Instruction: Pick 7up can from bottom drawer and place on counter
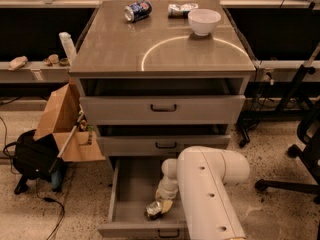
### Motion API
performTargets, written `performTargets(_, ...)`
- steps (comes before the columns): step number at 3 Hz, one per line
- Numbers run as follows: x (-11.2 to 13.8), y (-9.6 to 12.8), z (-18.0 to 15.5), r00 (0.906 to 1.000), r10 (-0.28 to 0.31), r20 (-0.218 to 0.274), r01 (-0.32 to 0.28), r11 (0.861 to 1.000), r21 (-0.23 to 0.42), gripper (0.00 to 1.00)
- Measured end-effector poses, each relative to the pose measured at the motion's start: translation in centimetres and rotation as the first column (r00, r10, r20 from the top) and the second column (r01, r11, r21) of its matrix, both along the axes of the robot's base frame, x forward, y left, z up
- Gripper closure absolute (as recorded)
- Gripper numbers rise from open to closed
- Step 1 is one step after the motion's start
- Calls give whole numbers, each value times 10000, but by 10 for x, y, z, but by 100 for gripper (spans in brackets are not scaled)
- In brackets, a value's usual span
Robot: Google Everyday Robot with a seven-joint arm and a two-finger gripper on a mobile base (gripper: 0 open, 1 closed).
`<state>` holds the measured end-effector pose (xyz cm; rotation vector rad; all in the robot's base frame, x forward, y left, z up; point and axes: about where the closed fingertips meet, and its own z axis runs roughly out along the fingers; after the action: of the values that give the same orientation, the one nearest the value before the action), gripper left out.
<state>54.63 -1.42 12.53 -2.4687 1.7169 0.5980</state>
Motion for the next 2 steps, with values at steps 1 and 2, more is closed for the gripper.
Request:
performTargets(1,0,0,0,10000,0,-1,0,10000,0,100)
performTargets(2,0,0,0,10000,2,-2,-2,10000,2,100)
